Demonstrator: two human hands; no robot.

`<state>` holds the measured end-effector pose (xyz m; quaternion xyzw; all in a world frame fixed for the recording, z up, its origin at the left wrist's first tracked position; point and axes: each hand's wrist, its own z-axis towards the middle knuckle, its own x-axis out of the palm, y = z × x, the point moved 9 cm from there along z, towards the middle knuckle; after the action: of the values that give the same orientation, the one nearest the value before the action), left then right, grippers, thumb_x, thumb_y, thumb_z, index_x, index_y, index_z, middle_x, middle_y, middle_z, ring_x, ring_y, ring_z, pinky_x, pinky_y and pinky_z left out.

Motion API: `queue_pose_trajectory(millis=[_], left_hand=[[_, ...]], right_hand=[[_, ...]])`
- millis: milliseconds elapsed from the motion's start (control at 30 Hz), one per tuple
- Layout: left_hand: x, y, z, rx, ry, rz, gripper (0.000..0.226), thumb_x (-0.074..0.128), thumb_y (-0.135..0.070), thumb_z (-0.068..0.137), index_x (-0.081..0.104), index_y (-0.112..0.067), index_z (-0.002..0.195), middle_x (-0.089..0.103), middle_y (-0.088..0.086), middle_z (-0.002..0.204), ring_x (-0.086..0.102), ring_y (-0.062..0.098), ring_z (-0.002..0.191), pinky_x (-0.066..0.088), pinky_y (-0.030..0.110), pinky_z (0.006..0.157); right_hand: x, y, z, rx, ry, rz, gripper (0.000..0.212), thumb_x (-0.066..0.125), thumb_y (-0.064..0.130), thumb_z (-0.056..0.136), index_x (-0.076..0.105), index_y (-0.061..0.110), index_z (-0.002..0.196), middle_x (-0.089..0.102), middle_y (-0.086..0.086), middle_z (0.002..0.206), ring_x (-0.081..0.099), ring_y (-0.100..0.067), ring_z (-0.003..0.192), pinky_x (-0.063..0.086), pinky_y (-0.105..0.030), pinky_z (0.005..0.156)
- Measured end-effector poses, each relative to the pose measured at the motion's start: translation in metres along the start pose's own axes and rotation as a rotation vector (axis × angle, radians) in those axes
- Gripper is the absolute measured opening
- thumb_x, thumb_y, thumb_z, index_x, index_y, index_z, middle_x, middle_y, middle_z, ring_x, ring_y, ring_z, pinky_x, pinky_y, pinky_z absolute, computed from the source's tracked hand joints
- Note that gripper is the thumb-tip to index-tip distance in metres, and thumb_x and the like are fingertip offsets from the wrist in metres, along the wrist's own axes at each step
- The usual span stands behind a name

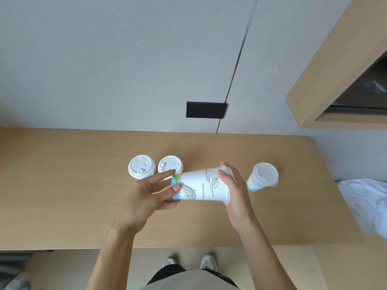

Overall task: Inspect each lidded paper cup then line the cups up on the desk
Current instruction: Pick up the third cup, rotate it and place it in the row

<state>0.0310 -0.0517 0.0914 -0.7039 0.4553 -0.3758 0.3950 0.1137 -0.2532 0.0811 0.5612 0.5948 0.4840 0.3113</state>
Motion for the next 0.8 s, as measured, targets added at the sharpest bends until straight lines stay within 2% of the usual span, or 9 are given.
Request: queue_pose_trajectory(millis=[100,200,267,367,500,600,633,733,800], left_hand=[[-0.003,0.000,0.001,-0.016,-0.022,0.007,0.045,0.077,-0.032,0.081,0.069,-0.027,0.125,0.081,0.003,0.104,0.079,0.036,0.087,0.065,0.034,0.077],[-0.006,-0.003,0.000,0.021,-0.018,-0.001,0.040,0.076,-0.015,0.087,0.070,-0.023,0.126,0.080,0.006,0.111,0.078,0.035,0.094,0.065,0.033,0.078],[-0.008,-0.005,0.000,0.028,-0.020,-0.001,0.041,0.076,-0.012,0.087,0.071,-0.024,0.127,0.079,0.004,0.114,0.077,0.035,0.097,0.065,0.033,0.078],[-0.010,-0.006,-0.001,0.016,-0.034,-0.006,0.036,0.075,-0.021,0.089,0.072,-0.026,0.125,0.079,0.002,0.113,0.078,0.036,0.090,0.065,0.035,0.078],[-0.012,-0.009,-0.004,0.067,-0.047,0.008,0.047,0.082,-0.017,0.077,0.074,-0.023,0.123,0.076,-0.006,0.121,0.070,0.010,0.117,0.065,0.038,0.081],[-0.011,-0.009,-0.006,0.050,-0.049,0.024,0.038,0.075,-0.022,0.087,0.073,-0.026,0.125,0.077,-0.001,0.119,0.077,0.026,0.100,0.065,0.038,0.079],[-0.011,-0.009,-0.006,0.059,-0.046,0.024,0.038,0.076,-0.019,0.087,0.073,-0.025,0.125,0.077,0.000,0.121,0.077,0.026,0.103,0.065,0.037,0.077],[-0.008,-0.011,-0.008,0.089,-0.036,0.025,0.048,0.080,-0.015,0.078,0.073,-0.022,0.126,0.076,-0.002,0.122,0.068,0.008,0.120,0.064,0.037,0.079],[-0.006,-0.010,-0.007,0.070,-0.036,0.053,0.052,0.078,-0.028,0.077,0.070,-0.027,0.129,0.078,0.000,0.118,0.076,0.018,0.105,0.063,0.040,0.078]], right_hand=[[0.001,0.001,0.000,-0.014,-0.003,0.003,0.052,0.076,0.056,0.068,0.070,0.043,0.119,0.067,-0.003,0.130,0.060,-0.028,0.131,0.043,-0.060,0.115],[0.002,0.003,0.001,-0.021,0.000,0.008,0.053,0.075,0.053,0.067,0.070,0.040,0.119,0.071,0.005,0.115,0.066,-0.023,0.119,0.048,-0.049,0.105],[0.004,0.004,0.000,-0.025,0.006,0.015,0.054,0.075,0.052,0.067,0.070,0.038,0.119,0.072,0.010,0.108,0.068,-0.018,0.110,0.049,-0.045,0.097],[0.006,0.004,-0.001,-0.032,0.003,0.012,0.053,0.076,0.053,0.067,0.070,0.040,0.118,0.070,0.010,0.112,0.066,-0.019,0.115,0.050,-0.046,0.101],[0.007,0.002,-0.003,-0.029,0.002,0.023,0.054,0.076,0.053,0.068,0.070,0.041,0.120,0.067,0.005,0.125,0.061,-0.024,0.128,0.046,-0.053,0.112],[0.007,0.000,-0.006,-0.035,-0.002,0.021,0.055,0.075,0.054,0.067,0.070,0.041,0.121,0.066,0.005,0.126,0.058,-0.026,0.133,0.044,-0.057,0.116],[0.006,0.000,-0.007,-0.034,-0.008,0.021,0.055,0.075,0.055,0.067,0.070,0.042,0.120,0.066,0.003,0.129,0.057,-0.027,0.134,0.043,-0.057,0.116],[0.004,-0.002,-0.010,-0.023,-0.023,0.021,0.054,0.073,0.058,0.067,0.070,0.046,0.119,0.061,-0.001,0.141,0.053,-0.025,0.137,0.037,-0.060,0.119],[0.001,-0.003,-0.010,-0.026,-0.024,0.029,0.055,0.073,0.058,0.067,0.069,0.045,0.120,0.061,-0.001,0.141,0.054,-0.025,0.136,0.037,-0.061,0.119]])
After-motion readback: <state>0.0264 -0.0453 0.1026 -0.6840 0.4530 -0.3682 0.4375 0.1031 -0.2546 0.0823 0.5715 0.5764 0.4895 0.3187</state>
